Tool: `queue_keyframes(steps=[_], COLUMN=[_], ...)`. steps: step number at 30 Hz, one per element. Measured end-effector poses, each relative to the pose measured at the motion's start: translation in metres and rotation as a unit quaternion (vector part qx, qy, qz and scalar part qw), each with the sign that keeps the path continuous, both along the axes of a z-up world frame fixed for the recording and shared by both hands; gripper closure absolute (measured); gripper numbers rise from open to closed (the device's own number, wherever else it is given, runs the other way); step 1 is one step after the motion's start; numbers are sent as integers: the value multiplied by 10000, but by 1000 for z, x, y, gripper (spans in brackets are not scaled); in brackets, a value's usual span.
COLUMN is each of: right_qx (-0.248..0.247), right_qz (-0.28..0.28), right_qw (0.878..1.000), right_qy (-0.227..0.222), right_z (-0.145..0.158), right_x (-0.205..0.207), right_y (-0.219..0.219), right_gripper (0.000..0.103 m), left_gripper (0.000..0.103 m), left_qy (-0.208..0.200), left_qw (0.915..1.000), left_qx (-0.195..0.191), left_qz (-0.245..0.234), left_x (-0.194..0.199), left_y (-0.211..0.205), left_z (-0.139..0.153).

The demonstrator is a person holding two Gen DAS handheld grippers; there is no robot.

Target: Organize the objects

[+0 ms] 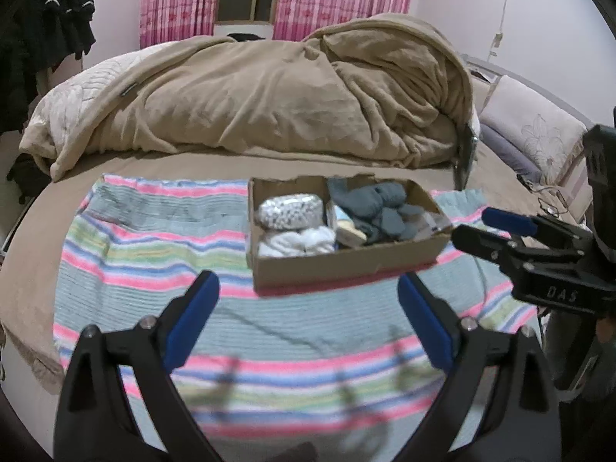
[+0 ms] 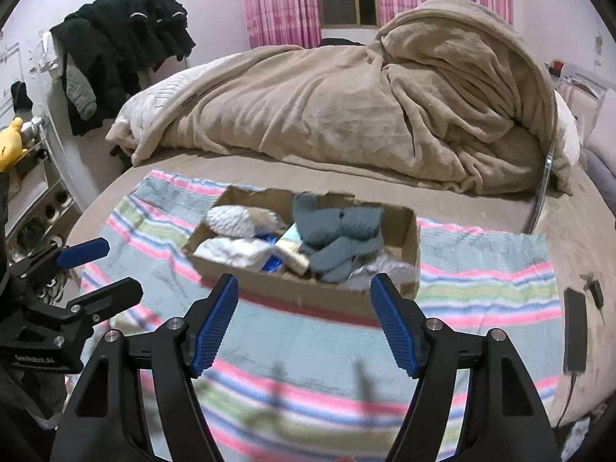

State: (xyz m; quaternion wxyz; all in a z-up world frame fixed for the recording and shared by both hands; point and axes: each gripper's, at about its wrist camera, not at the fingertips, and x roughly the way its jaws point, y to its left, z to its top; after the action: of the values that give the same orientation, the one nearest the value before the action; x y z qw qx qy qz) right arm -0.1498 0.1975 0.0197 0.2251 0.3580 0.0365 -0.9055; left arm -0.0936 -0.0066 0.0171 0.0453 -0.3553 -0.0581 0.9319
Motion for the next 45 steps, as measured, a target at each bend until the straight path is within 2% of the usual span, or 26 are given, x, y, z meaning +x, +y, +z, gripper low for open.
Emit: queue_keyframes(steps=[9,18,25,45], right_qx=[-113,-315,-356,-318], right_qz=[-71,-236,-365,-308], right_qw=[9999,9989,9977,9980], right_qy=[-5,-254,-443,-441], right_z=[-3,-16,-28,-33], right_x=[48,70,73,73], right_y=[2,13,22,18], right_gripper=[29,29,29,29], left_gripper=[7,7,7,7], left_qy=[-3,-129,-115,-13], left_qw=[9998,9991,9990,9984], left_qx=[-88,-148,-129,-337], left_qz=[188,363,406,450], left_x=[40,73,76,77], left_y=[6,6,7,18], left_z=[-1,-17,-21,-21])
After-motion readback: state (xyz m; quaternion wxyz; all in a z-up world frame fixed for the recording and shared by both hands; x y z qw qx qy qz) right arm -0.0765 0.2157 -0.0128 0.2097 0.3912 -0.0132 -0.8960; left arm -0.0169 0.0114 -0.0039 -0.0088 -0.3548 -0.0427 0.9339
